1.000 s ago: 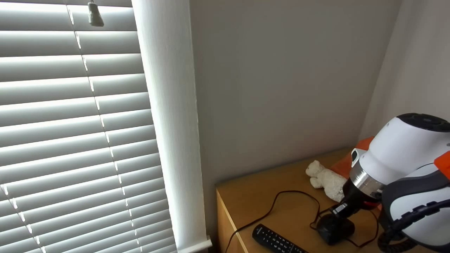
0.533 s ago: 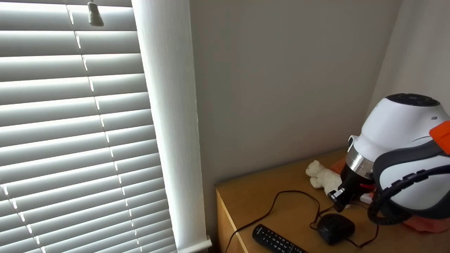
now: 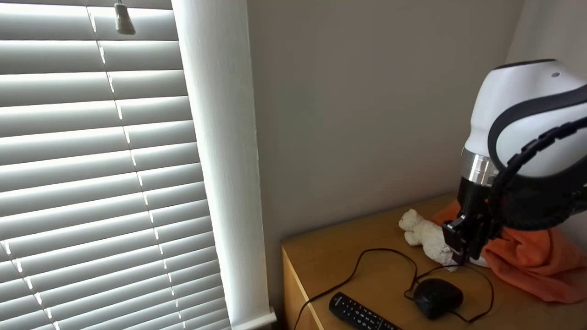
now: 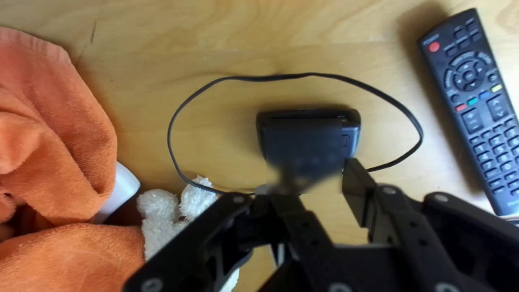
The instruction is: Press a button on the black alarm clock
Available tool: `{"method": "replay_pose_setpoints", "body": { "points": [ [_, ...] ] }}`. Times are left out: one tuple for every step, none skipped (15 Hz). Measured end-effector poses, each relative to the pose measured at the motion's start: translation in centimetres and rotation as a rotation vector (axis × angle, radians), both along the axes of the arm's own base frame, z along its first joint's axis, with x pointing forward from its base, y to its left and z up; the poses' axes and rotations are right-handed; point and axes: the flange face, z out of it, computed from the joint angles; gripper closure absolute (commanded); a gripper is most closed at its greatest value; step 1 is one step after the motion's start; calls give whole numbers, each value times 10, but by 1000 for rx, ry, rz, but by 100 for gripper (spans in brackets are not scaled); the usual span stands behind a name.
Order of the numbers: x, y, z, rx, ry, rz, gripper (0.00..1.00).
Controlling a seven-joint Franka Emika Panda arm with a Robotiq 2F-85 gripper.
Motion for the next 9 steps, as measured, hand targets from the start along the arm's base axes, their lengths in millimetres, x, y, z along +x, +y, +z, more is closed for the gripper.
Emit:
{"method": "replay_pose_setpoints", "body": {
  "points": [
    [-1, -4, 12, 10, 17, -11, 22],
    [-2, -7, 23, 22, 32, -23, 13],
    [-3, -11, 33, 34, 44, -33, 7],
    [-5, -14, 43, 46, 56, -41, 0],
    [-7, -17, 51, 58, 65, -47, 0],
    [-10, -19, 58, 71, 71, -51, 0],
    [-13, -21, 65, 85, 73, -55, 0],
    [-16, -22, 72, 99, 75, -57, 0],
    [-19, -23, 78, 110, 74, -62, 0]
  ]
}}
